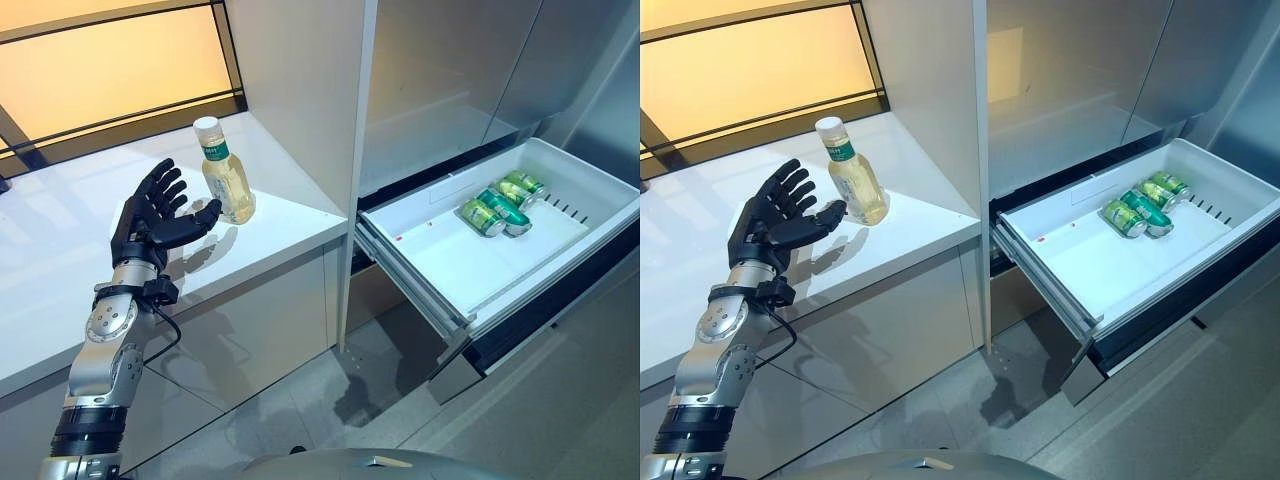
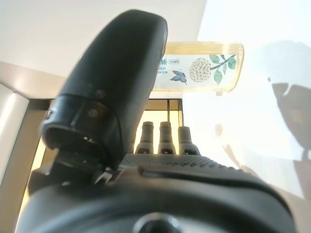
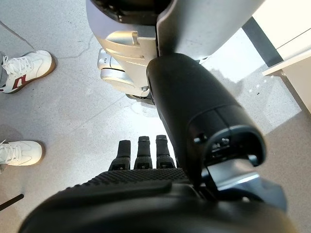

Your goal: Put drinks into fridge and close the fridge

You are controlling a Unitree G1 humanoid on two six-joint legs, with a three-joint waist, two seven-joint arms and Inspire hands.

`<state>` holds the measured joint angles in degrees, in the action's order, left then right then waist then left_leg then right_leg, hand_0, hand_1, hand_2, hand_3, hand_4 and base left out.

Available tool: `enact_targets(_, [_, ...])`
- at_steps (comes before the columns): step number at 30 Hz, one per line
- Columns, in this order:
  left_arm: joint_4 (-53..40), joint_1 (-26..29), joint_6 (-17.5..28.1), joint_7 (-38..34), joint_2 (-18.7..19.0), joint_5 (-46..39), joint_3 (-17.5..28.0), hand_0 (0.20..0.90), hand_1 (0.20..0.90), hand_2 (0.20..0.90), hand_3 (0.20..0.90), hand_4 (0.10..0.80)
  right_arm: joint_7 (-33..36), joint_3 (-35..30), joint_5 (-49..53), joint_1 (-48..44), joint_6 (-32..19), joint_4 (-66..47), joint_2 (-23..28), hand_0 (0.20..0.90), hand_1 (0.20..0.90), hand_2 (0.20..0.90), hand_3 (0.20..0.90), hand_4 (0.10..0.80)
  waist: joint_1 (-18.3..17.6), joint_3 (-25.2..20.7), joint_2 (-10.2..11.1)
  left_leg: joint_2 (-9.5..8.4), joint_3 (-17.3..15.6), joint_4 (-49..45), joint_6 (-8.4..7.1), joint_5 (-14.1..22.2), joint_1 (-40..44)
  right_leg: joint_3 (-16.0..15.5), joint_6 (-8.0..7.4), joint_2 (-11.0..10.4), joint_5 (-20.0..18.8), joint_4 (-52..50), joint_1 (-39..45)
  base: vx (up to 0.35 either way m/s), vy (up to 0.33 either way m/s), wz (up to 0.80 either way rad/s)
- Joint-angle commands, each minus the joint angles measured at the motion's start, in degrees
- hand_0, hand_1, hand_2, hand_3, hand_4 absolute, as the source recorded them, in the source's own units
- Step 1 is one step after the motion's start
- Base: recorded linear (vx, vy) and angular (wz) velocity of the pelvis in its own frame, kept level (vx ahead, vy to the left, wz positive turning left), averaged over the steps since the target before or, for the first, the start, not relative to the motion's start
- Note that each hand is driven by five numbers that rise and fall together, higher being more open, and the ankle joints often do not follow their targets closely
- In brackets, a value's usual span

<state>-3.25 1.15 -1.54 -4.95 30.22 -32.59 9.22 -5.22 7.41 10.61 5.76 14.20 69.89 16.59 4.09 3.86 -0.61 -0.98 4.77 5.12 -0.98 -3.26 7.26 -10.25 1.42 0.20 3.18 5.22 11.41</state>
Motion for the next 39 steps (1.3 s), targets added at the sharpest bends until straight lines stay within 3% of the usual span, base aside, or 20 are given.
enact_targets(1, [-1.5, 7.2, 4.1, -0.4, 2.5, -0.5, 2.0, 0.9, 0.9, 0.9, 0.9, 0.8, -0.5, 0.4, 0.1, -2.1, 0.6, 0.2, -1.0, 0.9, 0.9, 0.9, 0.9, 0.8, -0.8, -1.0, 0.5, -2.94, 1.4, -0.1, 2.44, 4.5, 0.5, 3.7, -4.2, -1.0, -2.9, -1.7, -3.3, 0.0, 0.0, 0.0])
enact_targets(15, [1.1, 10.0, 4.7, -1.1, 1.8, -2.1, 0.0, 0.9, 0.9, 0.9, 0.9, 0.8, -0.7, 1.0, -0.4, -2.2, 0.4, 0.5, -1.1, 0.9, 0.9, 0.9, 0.9, 0.8, -1.7, -1.2, 0.5, -2.79, 0.7, -0.2, 2.49, 4.6, 0.9, 4.2, -4.3, -1.0, -2.9, -1.8, -3.3, 0.0, 0.0, 0.0])
enact_targets(39, [4.7, 15.3, 8.4, -6.9, 1.9, 4.3, -2.7, 0.9, 0.9, 0.9, 0.9, 0.8, -1.1, 2.2, -1.1, -2.3, 0.3, 1.2, -1.2, 0.9, 0.9, 0.9, 0.9, 0.8, -3.2, -1.6, 0.6, -2.66, 0.0, -0.2, 2.52, 5.0, 1.5, 5.2, -4.3, -0.8, -2.7, -2.1, -3.2, 0.002, 0.0, -0.01])
